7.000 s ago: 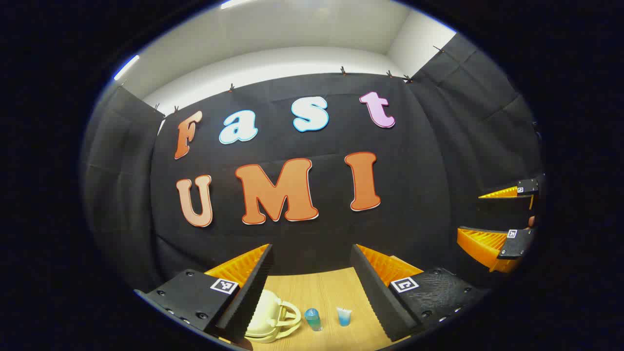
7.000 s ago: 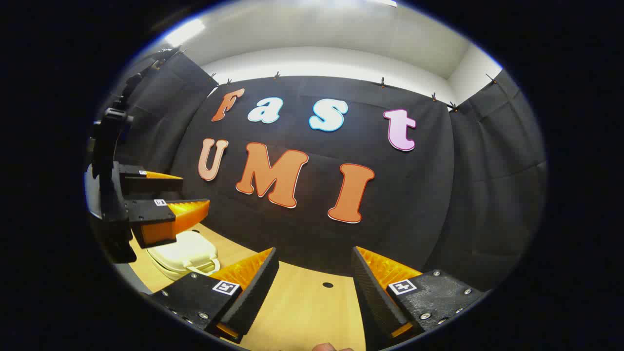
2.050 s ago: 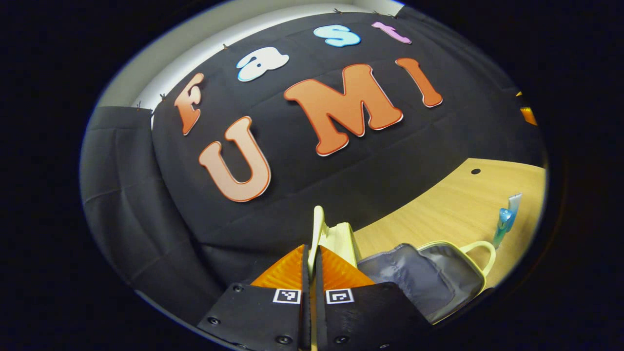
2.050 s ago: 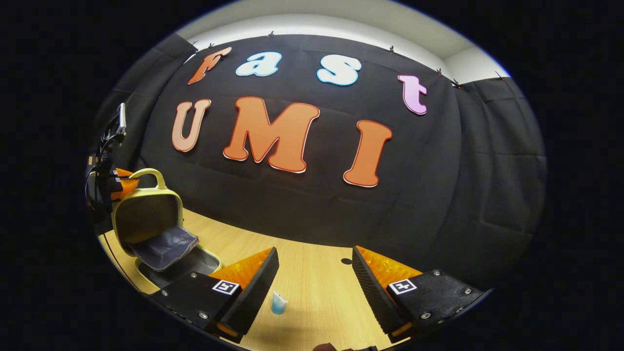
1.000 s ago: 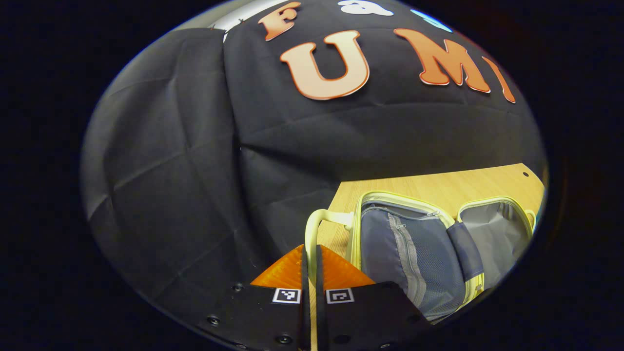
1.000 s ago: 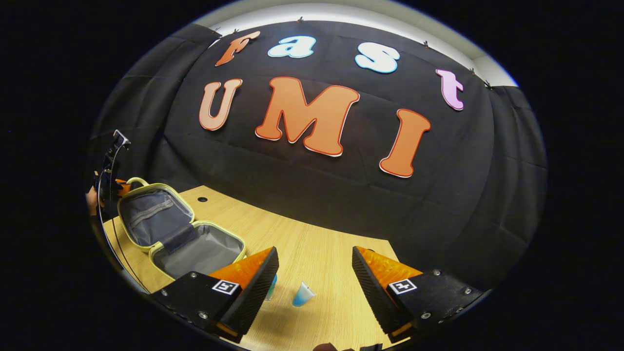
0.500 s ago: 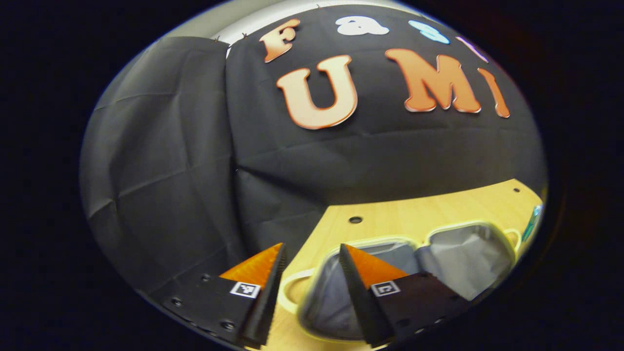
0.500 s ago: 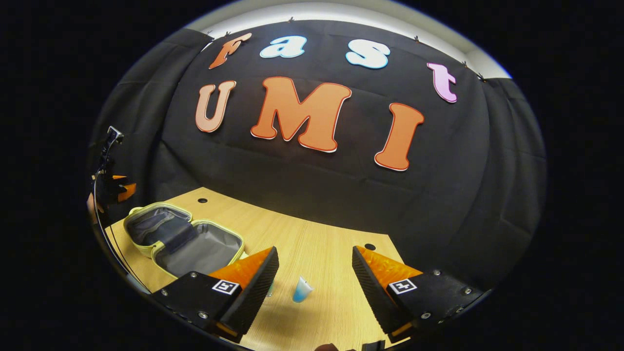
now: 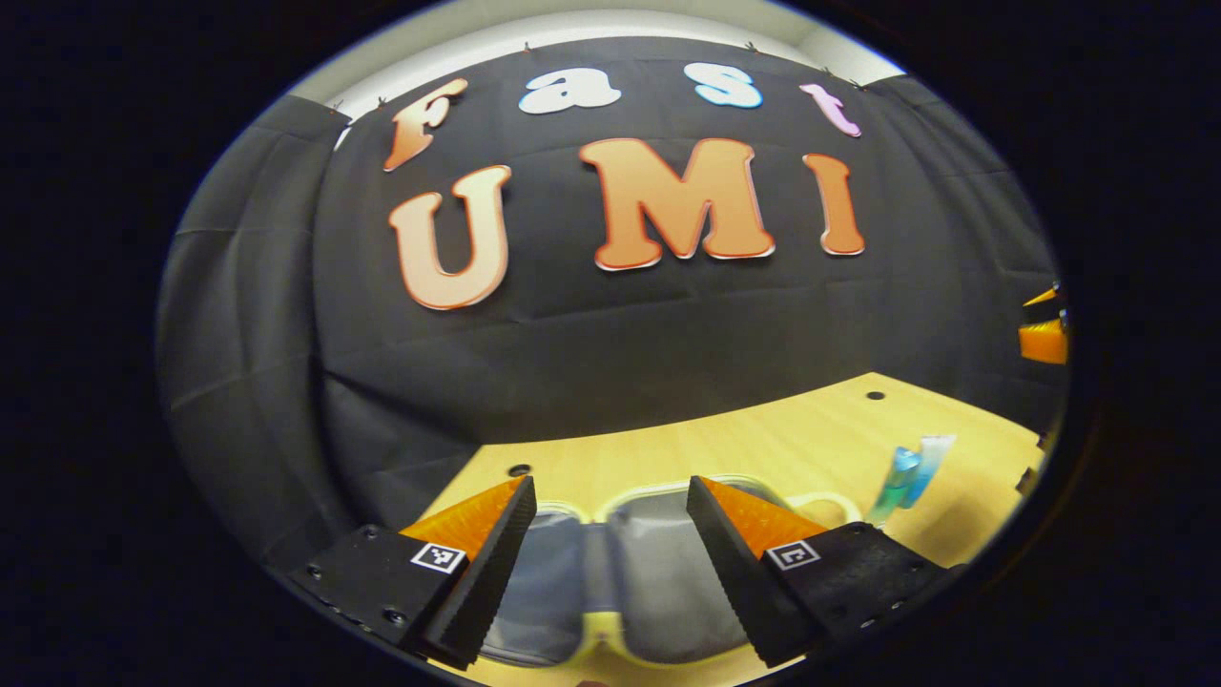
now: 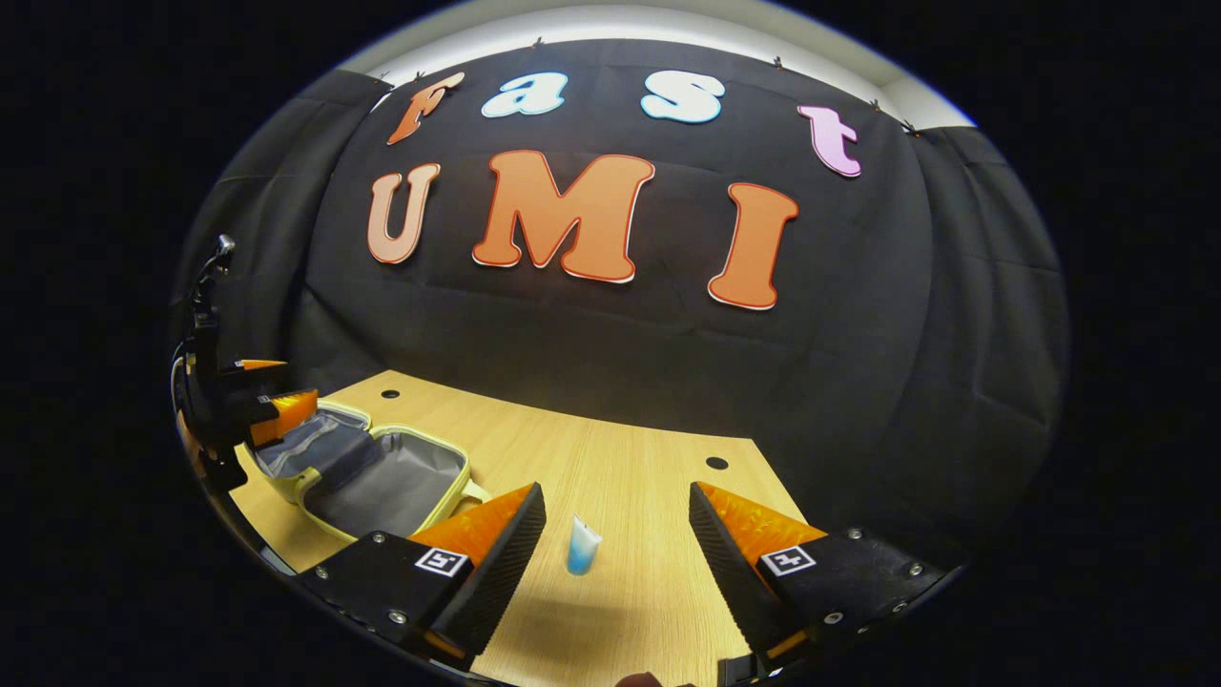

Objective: First open the suitcase, pack the skin care products into it, and then close the suitcase.

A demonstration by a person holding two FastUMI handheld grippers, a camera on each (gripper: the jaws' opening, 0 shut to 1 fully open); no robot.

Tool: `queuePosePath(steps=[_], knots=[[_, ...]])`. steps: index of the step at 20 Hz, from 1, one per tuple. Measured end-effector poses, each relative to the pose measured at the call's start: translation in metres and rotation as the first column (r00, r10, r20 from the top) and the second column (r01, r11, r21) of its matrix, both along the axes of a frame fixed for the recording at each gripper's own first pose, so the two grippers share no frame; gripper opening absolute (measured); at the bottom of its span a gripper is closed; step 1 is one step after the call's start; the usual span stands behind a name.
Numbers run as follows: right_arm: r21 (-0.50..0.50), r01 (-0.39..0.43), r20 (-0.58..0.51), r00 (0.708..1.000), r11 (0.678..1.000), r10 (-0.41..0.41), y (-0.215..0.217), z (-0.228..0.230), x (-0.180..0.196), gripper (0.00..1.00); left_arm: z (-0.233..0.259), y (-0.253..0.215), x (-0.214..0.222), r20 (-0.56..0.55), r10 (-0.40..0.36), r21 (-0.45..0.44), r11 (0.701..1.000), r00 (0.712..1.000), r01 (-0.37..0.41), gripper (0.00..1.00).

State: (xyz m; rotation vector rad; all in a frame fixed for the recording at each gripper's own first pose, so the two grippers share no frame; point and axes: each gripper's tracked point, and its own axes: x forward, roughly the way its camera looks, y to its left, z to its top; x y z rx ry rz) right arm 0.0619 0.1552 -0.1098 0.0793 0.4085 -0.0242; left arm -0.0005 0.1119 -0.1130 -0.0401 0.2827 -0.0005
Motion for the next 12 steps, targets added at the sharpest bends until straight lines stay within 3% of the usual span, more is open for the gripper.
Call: queuePosePath(steps=[7,12], knots=[[0.025,-0.031,-0.04,0.999,0.999,0.032,-0.014,-0.033,0.004,0.96,-0.005,-0.089,-0.006,-0.017,-0.208,-0.061,0.977,0.978,0.207,0.99],[0.038,-0.071,-0.075,0.994,0.997,0.073,-0.032,-0.057,0.021,0.96,-0.02,-0.117,-0.006,-0.061,-0.271,-0.06,0.962,0.961,0.267,0.99]])
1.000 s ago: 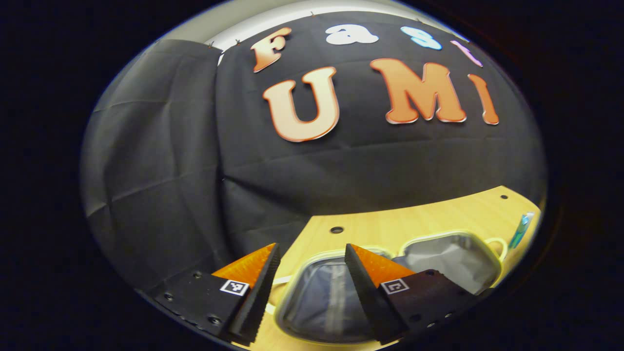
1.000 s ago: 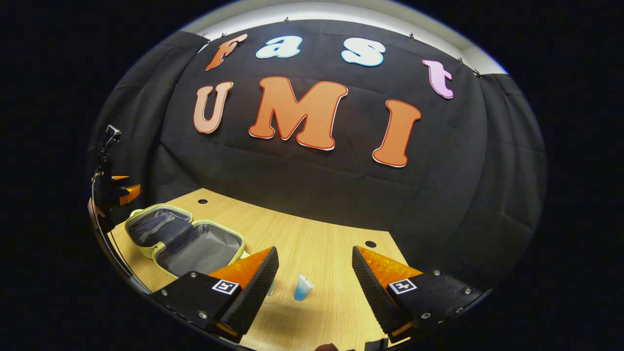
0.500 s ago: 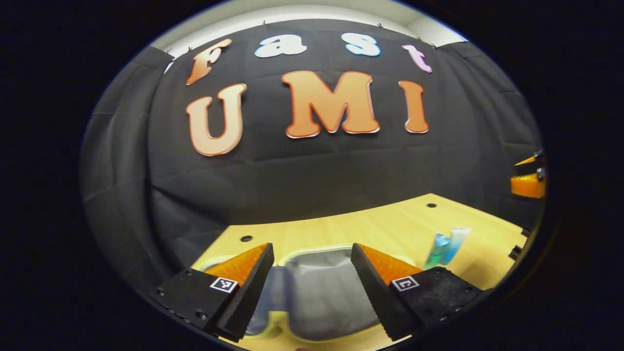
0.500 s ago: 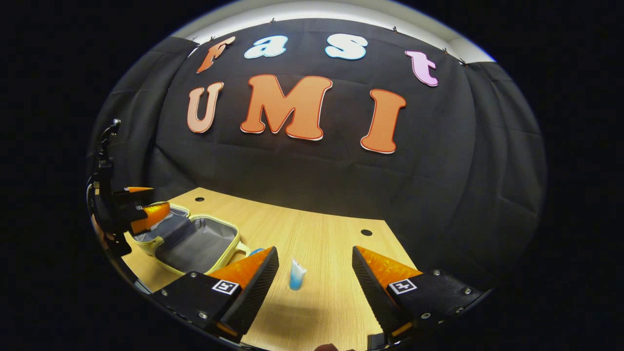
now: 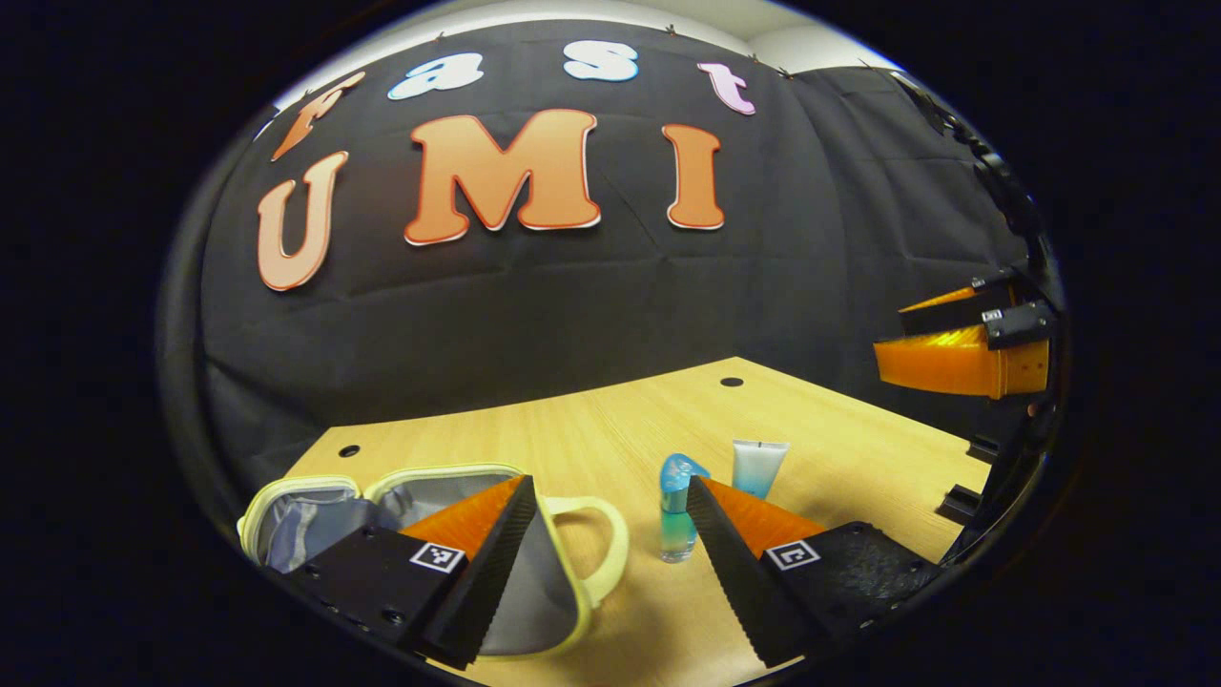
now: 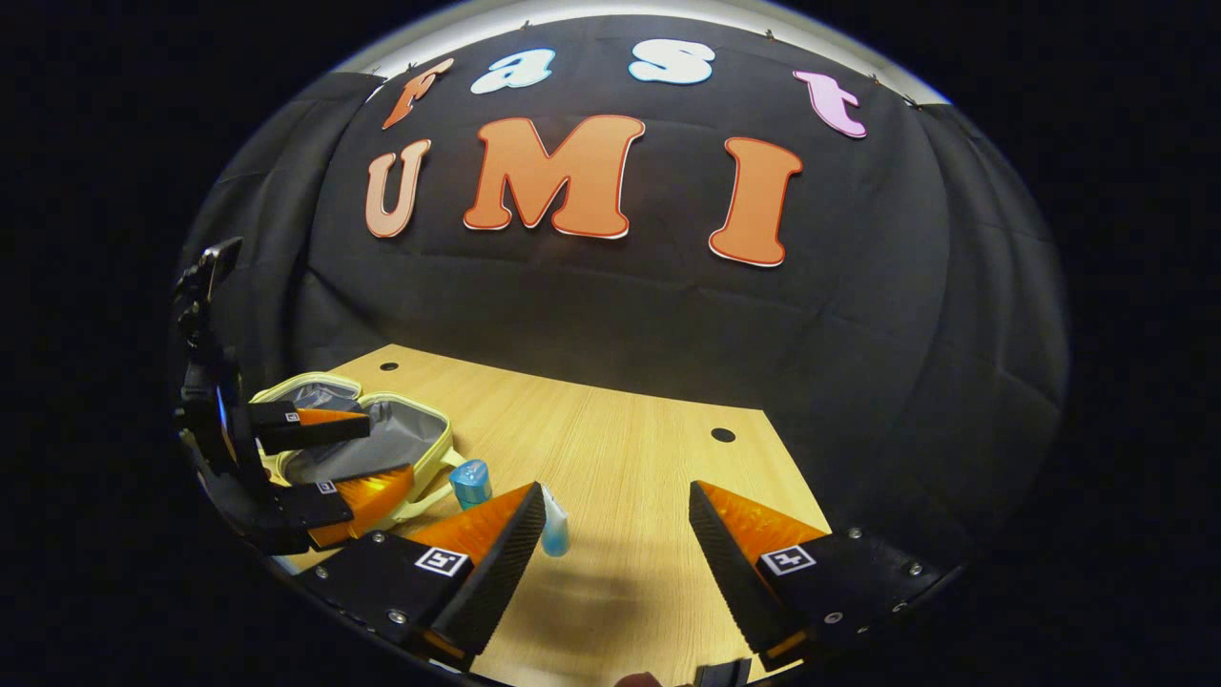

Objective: First open the suitcase, pack the skin care products into it, and then close the suitcase.

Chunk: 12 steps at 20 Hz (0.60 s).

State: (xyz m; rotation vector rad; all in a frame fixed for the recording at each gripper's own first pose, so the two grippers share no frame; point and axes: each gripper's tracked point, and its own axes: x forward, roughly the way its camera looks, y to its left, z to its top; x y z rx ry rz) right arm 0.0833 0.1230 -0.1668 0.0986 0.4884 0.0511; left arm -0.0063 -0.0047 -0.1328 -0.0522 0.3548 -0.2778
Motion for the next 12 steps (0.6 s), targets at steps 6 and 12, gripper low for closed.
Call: queuePosePath(steps=[6,12], knots=[[-0.011,-0.067,-0.011,0.998,0.998,0.067,-0.01,-0.026,0.019,0.96,-0.033,-0.022,-0.004,-0.084,-0.012,0.019,1.0,0.996,0.013,0.99],[0.001,-0.115,-0.009,0.993,0.993,0.115,-0.013,-0.054,0.021,0.96,-0.068,-0.052,0.006,-0.136,-0.042,0.014,0.999,0.99,0.044,0.81]])
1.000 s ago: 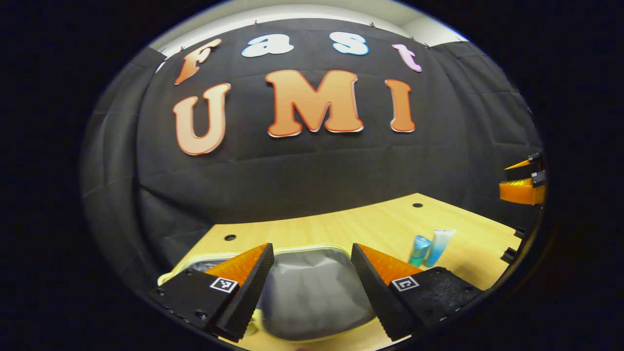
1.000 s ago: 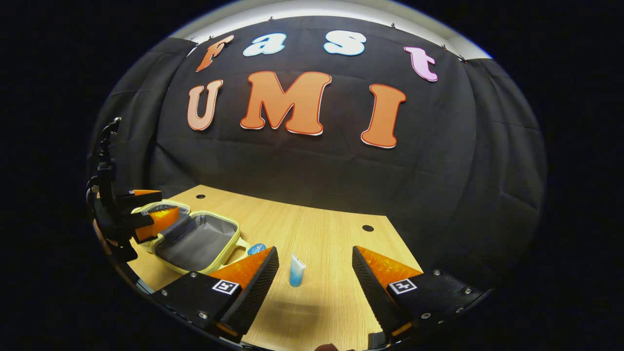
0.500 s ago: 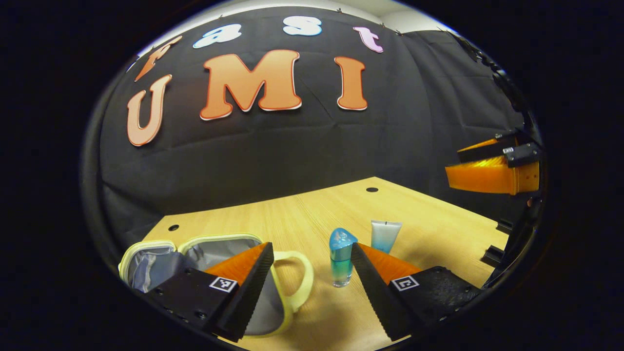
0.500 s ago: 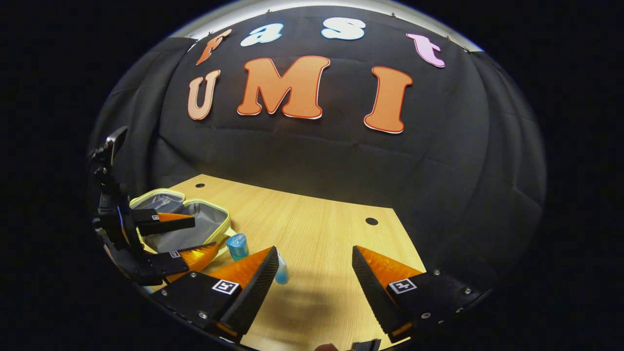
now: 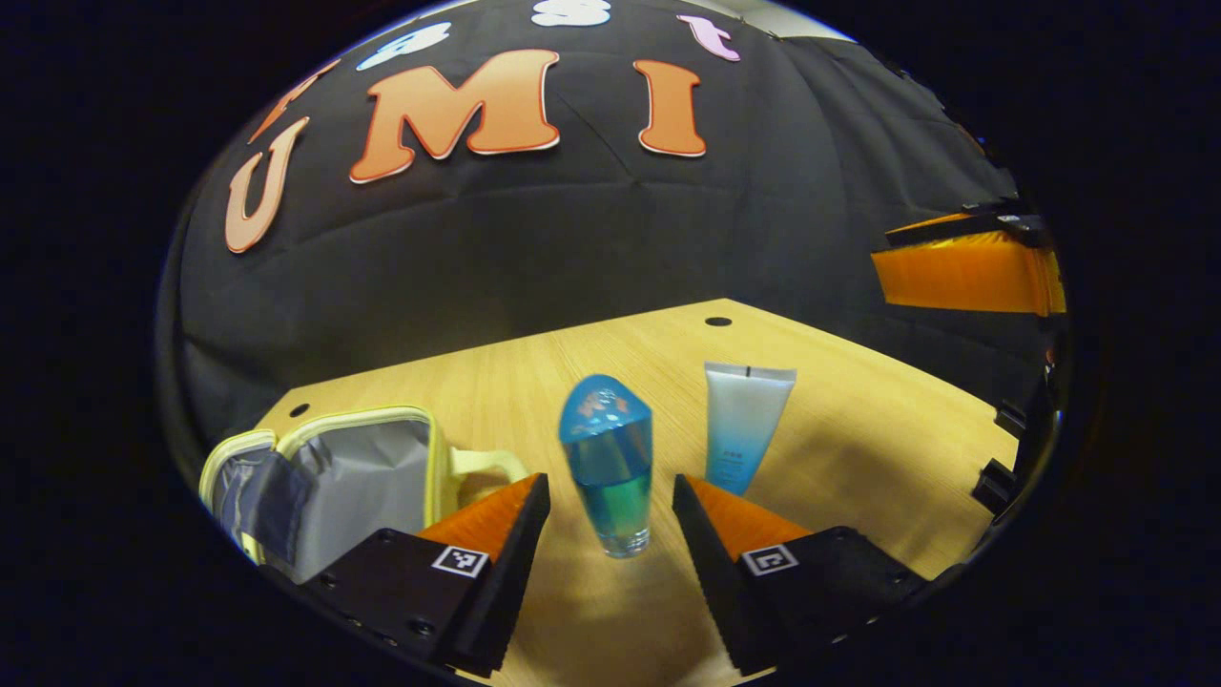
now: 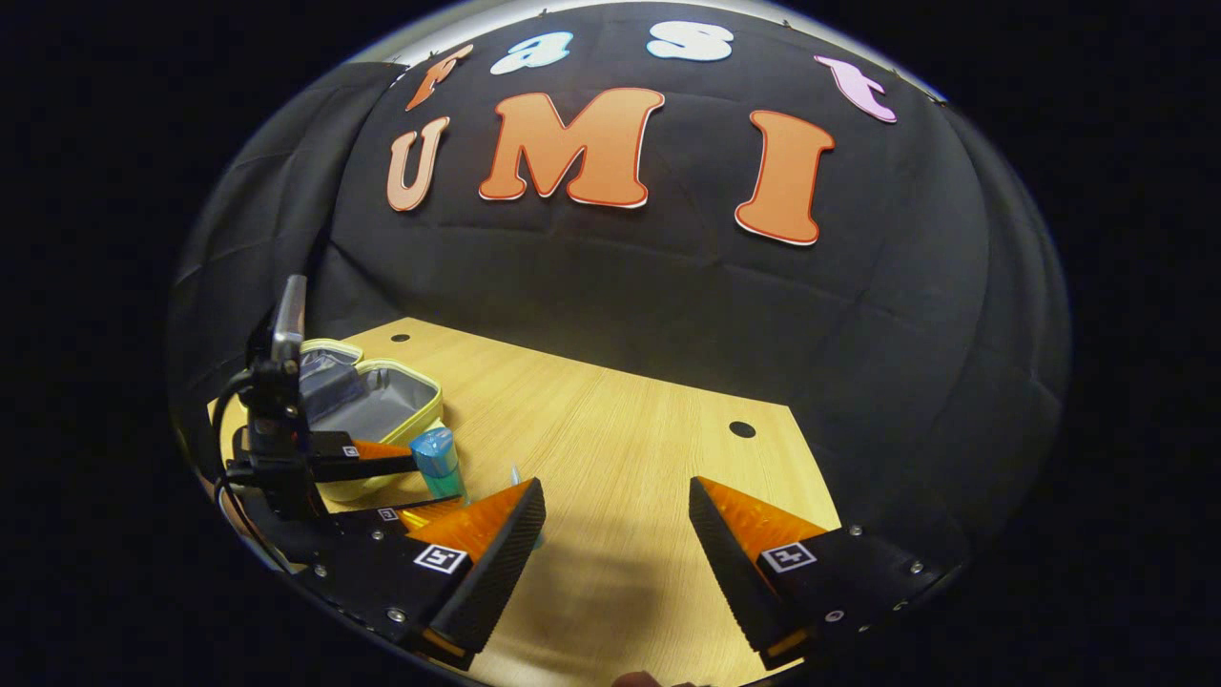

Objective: First open the suitcase, pack the skin care products into it, and then close the suitcase.

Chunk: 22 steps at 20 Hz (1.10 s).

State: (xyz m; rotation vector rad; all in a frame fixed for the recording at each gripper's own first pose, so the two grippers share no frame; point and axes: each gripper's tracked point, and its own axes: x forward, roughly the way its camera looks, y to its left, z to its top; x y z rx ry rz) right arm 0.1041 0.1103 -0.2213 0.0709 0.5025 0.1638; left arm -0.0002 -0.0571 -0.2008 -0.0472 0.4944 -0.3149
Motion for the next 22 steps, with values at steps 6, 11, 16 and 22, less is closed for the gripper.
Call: queuePosePath(steps=[6,11,16,22], knots=[[0.012,-0.07,-0.023,0.997,0.997,0.07,0.004,-0.026,-0.002,0.96,-0.02,-0.011,0.015,-0.045,0.028,-0.054,0.998,0.999,-0.03,0.46],[0.022,-0.143,-0.059,0.988,0.99,0.144,0.014,-0.041,0.0,0.96,0.004,-0.004,0.02,-0.065,0.062,-0.089,0.994,0.996,-0.068,0.44],[0.085,-0.2,-0.078,0.975,0.976,0.206,0.034,-0.054,0.01,0.96,0.053,0.019,0.021,-0.038,0.115,-0.082,0.99,0.993,-0.118,0.43],[0.163,-0.283,-0.085,0.95,0.945,0.299,0.073,-0.081,0.015,0.96,0.104,0.063,0.026,0.015,0.215,-0.046,0.976,0.977,-0.214,0.44]])
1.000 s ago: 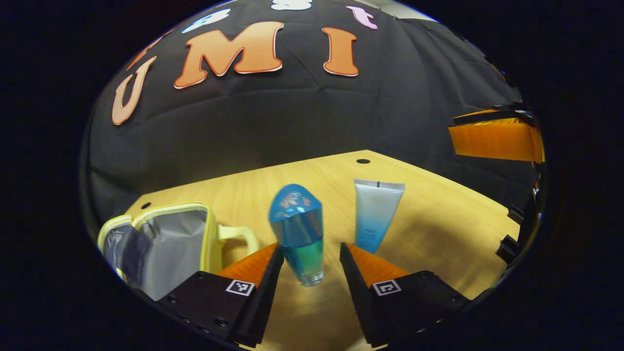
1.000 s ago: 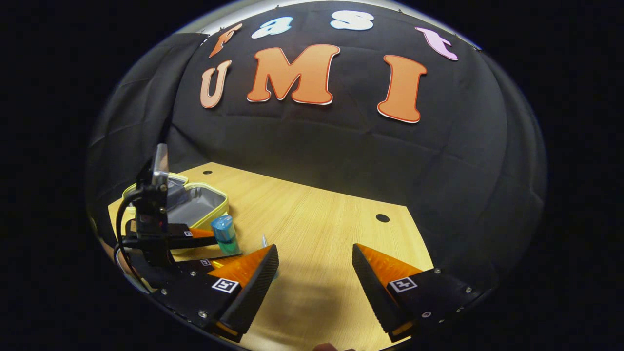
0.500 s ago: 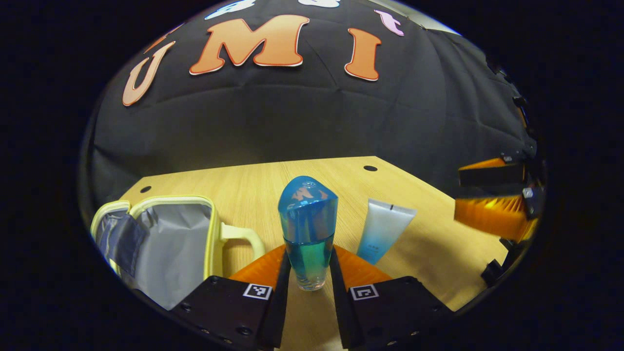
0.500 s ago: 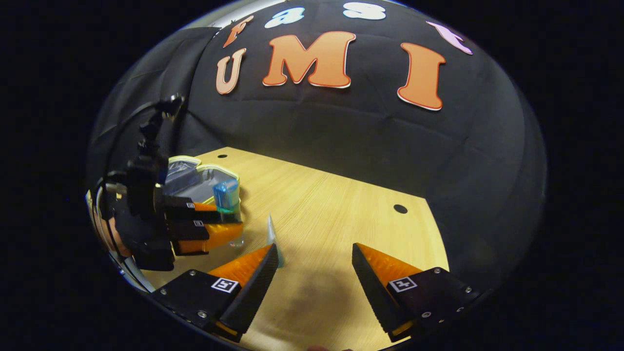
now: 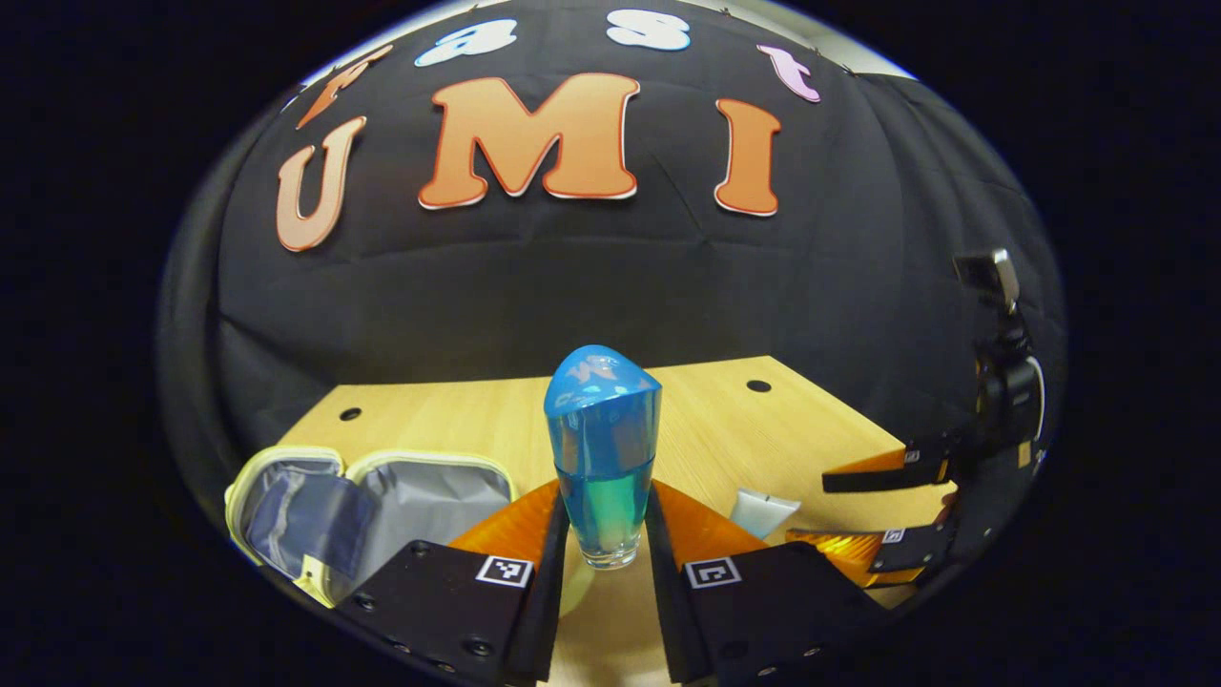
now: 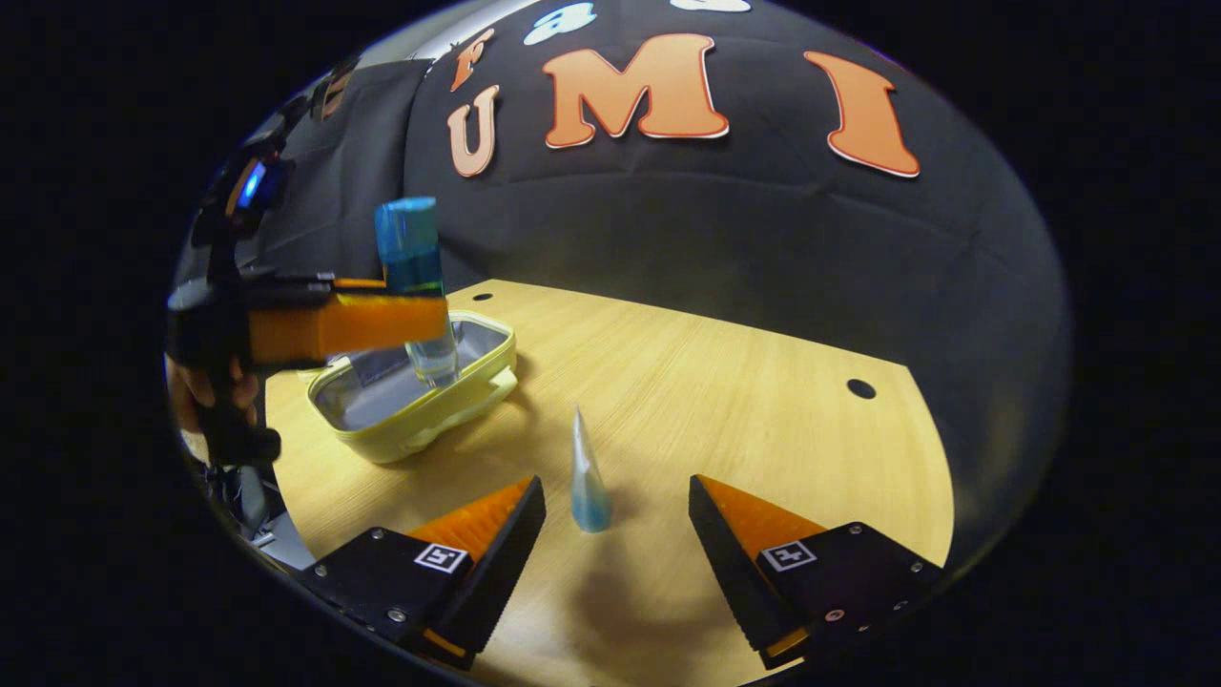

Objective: First open the suitcase, pack the skin care products into it, and then close the suitcase.

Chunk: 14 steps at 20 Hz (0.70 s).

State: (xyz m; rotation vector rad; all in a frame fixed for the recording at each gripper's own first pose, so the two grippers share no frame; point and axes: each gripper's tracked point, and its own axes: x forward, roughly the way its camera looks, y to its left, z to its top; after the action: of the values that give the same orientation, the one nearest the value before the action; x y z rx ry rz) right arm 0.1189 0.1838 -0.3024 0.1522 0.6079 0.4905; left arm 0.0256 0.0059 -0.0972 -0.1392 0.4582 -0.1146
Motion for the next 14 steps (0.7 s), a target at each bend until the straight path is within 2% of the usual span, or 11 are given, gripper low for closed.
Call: queuePosePath(steps=[3,5,6,7,10,11,12,14], knots=[[0.029,-0.037,-0.036,0.999,0.999,0.038,0.023,-0.025,0.008,0.92,0.009,0.017,0.0,0.021,0.047,0.024,0.999,0.999,-0.047,0.43],[0.037,-0.048,-0.051,0.997,0.998,0.05,0.033,-0.037,0.013,0.82,0.01,0.028,-0.005,0.017,0.078,0.037,0.996,0.997,-0.078,0.43],[0.044,-0.057,-0.057,0.997,0.997,0.059,0.039,-0.039,0.016,0.73,0.01,0.036,-0.009,0.014,0.095,0.042,0.995,0.995,-0.095,0.43],[0.044,-0.058,-0.059,0.996,0.997,0.06,0.043,-0.045,0.017,0.7,0.011,0.041,-0.013,0.009,0.111,0.047,0.993,0.994,-0.112,0.43],[0.057,-0.053,-0.077,0.995,0.997,0.058,0.045,-0.039,0.015,0.38,0.02,0.059,-0.023,-0.003,0.155,0.057,0.986,0.988,-0.155,0.43],[0.067,-0.058,-0.091,0.994,0.996,0.064,0.046,-0.037,0.012,0.41,0.023,0.065,-0.026,-0.004,0.168,0.061,0.984,0.986,-0.168,0.43],[0.075,-0.063,-0.093,0.993,0.995,0.069,0.047,-0.031,0.011,0.35,0.028,0.071,-0.027,0.0,0.181,0.063,0.981,0.983,-0.181,0.43],[0.08,-0.075,-0.074,0.994,0.994,0.081,0.046,-0.014,0.01,0.35,0.035,0.084,-0.03,0.011,0.202,0.067,0.977,0.979,-0.202,0.43]])
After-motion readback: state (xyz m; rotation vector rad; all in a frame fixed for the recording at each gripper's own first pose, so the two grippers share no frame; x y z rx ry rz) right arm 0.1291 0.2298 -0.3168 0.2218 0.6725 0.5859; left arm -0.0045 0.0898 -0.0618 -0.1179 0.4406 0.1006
